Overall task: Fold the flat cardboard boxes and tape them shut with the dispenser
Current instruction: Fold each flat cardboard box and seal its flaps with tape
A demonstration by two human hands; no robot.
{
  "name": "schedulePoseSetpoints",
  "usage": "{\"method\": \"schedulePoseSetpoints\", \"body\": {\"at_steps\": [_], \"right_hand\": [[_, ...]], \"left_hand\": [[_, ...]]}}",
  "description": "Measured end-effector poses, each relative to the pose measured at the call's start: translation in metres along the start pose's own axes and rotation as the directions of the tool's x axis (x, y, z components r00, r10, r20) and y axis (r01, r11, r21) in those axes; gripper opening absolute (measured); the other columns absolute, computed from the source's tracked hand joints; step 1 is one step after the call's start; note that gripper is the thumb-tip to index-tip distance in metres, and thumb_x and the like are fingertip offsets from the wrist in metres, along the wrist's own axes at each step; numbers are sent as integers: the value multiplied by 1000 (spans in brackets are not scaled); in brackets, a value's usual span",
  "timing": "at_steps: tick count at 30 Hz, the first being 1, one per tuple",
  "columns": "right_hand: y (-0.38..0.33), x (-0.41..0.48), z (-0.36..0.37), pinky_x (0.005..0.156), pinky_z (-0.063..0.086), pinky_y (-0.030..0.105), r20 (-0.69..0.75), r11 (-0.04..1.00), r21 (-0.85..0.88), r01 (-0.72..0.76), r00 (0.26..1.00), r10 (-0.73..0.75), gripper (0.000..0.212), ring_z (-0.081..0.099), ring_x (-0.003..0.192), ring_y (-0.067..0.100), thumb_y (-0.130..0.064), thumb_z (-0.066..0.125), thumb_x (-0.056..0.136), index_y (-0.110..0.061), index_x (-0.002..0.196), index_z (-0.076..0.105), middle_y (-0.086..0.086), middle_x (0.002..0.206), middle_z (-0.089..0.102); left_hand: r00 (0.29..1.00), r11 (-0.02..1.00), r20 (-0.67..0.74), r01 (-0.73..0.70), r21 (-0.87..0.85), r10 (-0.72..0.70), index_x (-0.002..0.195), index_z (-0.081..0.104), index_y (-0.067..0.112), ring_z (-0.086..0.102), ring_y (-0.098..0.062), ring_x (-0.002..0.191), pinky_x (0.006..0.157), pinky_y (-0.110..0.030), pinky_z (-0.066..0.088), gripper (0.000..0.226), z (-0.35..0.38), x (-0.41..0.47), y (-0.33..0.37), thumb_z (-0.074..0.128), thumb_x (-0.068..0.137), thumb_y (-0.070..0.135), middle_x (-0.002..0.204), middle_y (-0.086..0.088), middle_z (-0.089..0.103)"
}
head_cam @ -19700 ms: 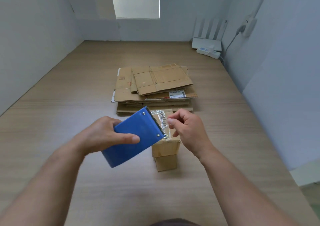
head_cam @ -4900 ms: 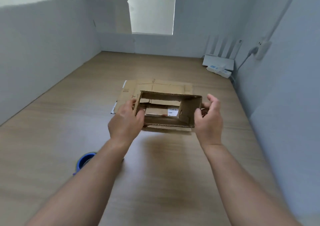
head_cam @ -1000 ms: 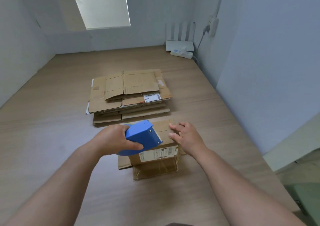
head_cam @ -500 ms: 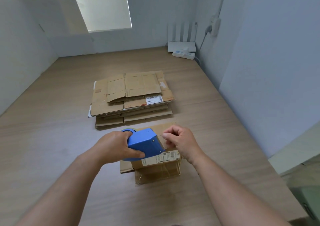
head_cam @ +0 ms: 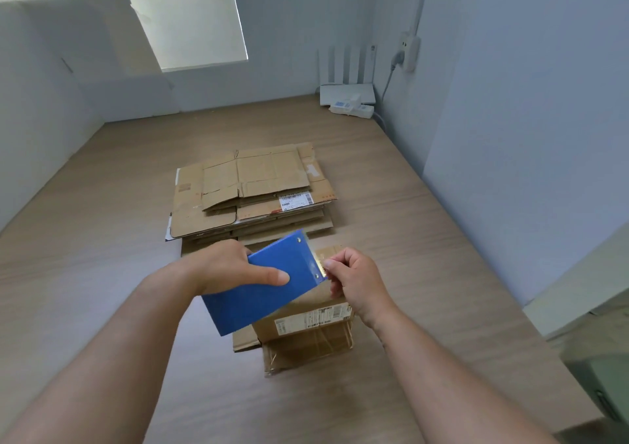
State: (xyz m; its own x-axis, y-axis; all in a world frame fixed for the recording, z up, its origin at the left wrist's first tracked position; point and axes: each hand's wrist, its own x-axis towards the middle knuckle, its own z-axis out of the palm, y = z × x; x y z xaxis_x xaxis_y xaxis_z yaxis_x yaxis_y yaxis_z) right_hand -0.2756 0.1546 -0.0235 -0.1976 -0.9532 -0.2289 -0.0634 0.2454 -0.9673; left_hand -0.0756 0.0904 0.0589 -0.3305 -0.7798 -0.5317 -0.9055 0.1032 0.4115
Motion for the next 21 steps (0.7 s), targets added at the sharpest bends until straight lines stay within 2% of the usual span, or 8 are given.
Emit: {"method": "schedulePoseSetpoints", "body": {"at_steps": [1, 5, 8, 10, 14, 16, 18, 21], "right_hand": [[1, 0, 1, 60, 48, 31, -28, 999, -29, -15, 1000, 15, 18, 52, 62, 14, -17, 55, 92, -16, 74, 57, 0, 68, 59], [0, 1, 1, 59, 39, 24, -198, 988, -146, -48, 980, 18, 17, 49, 69, 12, -17, 48, 93, -15, 77, 55, 2, 75, 56], [0, 0, 5, 54, 36, 23, -267, 934, -354, -46, 962, -54, 18, 49, 68, 11, -19, 43, 96, -14, 82, 53, 0, 77, 55], [1, 0, 8, 54, 37, 22, -315, 909, -409, -84, 947, -54, 19, 51, 71, 12, -20, 39, 98, -12, 88, 53, 0, 80, 55], [2, -2, 4, 52, 31, 19, -316, 801, -590, -106, 943, -108, 19, 48, 74, 12, -21, 35, 100, -10, 100, 51, -2, 89, 49], [7, -2, 0, 61, 46, 25, -303, 851, -514, -106, 951, -64, 18, 53, 76, 13, -21, 35, 100, -11, 97, 51, -1, 90, 52], [10, 0, -4, 71, 57, 38, -309, 920, -366, -143, 951, 25, 16, 61, 77, 18, -23, 37, 99, -18, 89, 48, 3, 88, 59], [7, 4, -11, 65, 59, 37, -300, 958, -214, -192, 946, 122, 17, 64, 68, 18, -19, 37, 100, -16, 88, 49, 7, 85, 62]], "left_hand": [[1000, 1000, 13, 27, -6, -27, 89, 63, 19, 66, -16, 80, 78, -28, 47, 113, -2, 1, 0, 48, 11, 100, 85, 2, 69], [991, 991, 42, 129, 33, -130, 90, 62, 17, 62, -18, 85, 77, -28, 41, 81, -7, 5, 0, 57, 42, 81, 92, -3, 65], [984, 986, 70, 158, 51, -162, 91, 61, 18, 61, -18, 87, 81, -30, 42, 96, -8, 9, 5, 57, 27, 90, 93, -2, 64], [980, 983, 88, 176, 61, -181, 91, 60, 20, 62, -17, 87, 84, -32, 45, 103, -8, 15, 11, 59, 19, 94, 93, -1, 64], [969, 970, 90, 219, 106, -229, 90, 59, 21, 62, -19, 89, 91, -37, 48, 66, -7, 27, 23, 68, 57, 78, 95, 0, 62], [966, 968, 111, 217, 128, -231, 91, 59, 22, 61, -19, 90, 93, -38, 48, 62, -8, 31, 29, 67, 62, 76, 96, 0, 62], [965, 969, 131, 213, 125, -229, 92, 59, 22, 61, -20, 90, 93, -38, 47, 62, -7, 32, 33, 66, 62, 76, 96, 0, 62], [964, 969, 138, 213, 123, -229, 92, 58, 23, 60, -20, 93, 94, -38, 45, 62, -7, 36, 40, 66, 62, 76, 98, 0, 60]]}}
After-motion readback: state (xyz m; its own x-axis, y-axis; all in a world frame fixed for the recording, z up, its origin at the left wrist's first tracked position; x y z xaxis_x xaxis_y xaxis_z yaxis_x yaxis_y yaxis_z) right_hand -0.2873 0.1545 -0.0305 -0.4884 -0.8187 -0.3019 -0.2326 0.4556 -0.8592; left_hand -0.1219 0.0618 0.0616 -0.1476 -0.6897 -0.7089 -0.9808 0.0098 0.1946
